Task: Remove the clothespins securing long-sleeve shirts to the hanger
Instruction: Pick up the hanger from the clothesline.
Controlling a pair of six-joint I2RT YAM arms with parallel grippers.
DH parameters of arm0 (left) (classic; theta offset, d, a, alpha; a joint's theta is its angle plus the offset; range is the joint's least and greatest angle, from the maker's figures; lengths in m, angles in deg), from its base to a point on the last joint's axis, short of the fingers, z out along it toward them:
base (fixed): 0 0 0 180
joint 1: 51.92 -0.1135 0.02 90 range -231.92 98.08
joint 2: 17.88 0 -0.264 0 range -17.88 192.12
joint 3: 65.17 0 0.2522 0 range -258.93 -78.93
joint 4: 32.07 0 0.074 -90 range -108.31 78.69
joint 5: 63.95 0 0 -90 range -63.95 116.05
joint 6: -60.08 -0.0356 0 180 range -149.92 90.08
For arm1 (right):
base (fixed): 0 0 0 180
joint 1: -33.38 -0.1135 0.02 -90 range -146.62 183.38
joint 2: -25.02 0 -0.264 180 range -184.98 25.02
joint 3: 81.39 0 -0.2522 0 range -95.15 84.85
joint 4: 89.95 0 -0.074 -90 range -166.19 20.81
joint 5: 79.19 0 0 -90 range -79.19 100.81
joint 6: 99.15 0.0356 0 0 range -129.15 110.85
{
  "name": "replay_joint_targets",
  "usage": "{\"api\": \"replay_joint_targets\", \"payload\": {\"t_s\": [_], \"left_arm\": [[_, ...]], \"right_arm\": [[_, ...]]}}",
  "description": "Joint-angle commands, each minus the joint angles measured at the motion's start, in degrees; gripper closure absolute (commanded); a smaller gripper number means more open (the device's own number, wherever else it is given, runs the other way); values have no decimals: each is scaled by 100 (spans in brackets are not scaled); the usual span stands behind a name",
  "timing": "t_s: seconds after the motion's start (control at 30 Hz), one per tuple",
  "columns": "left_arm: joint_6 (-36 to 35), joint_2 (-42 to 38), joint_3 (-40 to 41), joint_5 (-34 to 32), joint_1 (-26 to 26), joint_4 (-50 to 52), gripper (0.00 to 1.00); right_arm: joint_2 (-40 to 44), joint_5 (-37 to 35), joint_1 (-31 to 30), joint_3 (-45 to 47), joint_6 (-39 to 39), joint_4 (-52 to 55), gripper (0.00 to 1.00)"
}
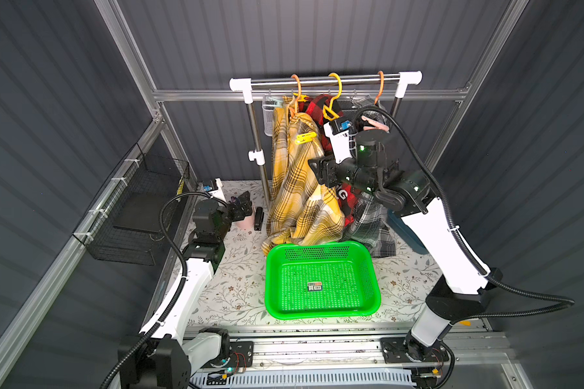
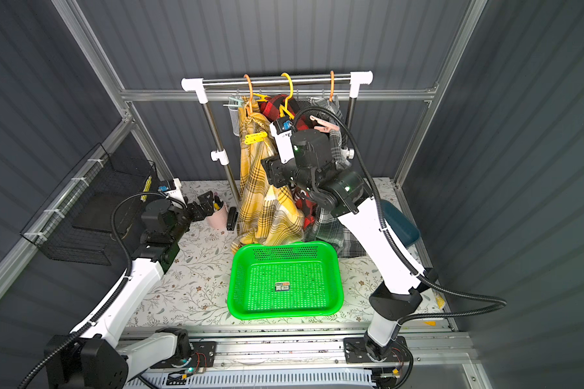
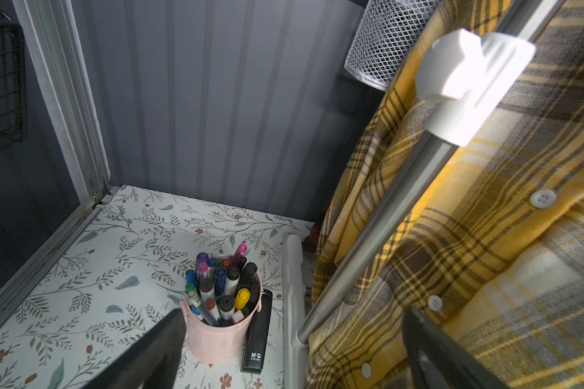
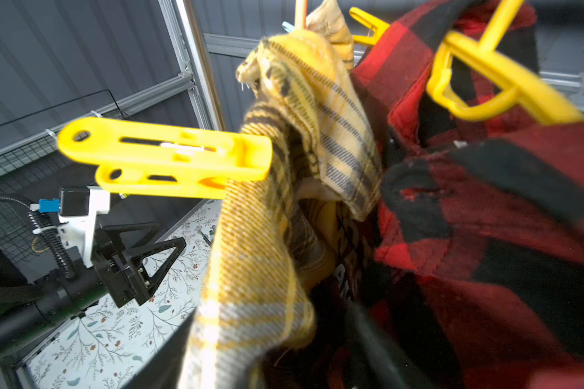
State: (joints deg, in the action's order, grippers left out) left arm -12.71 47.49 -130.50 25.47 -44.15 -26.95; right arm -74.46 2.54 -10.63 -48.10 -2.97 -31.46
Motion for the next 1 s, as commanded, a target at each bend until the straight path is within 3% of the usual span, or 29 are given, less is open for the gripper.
{"api": "replay_joint_targets", "payload": {"t_s": [0.0,0.1,0.23,0.33,0.6,0.97], "left_arm": [[22,-99,26,112,-21,11,0],[30,-98,26,123,-23,12,0],[45,-108,17,128,-21,29,0],[73,-109,0,163,-21,21,0],[153,-124,-45,445,-21,-62,0],[265,-155,-102,842,-21,-258,0]], "right_arm": [[12,-209,-2,-181,-62,89,54],[-2,-253,-3,-207,-111,61,72],[-8,-400,-2,-305,-188,26,84],[-44,-456,2,-465,-251,-40,100],[-262,-454,-2,-1313,-516,-120,100],[-151,-393,-2,-1622,-814,-810,100]]}}
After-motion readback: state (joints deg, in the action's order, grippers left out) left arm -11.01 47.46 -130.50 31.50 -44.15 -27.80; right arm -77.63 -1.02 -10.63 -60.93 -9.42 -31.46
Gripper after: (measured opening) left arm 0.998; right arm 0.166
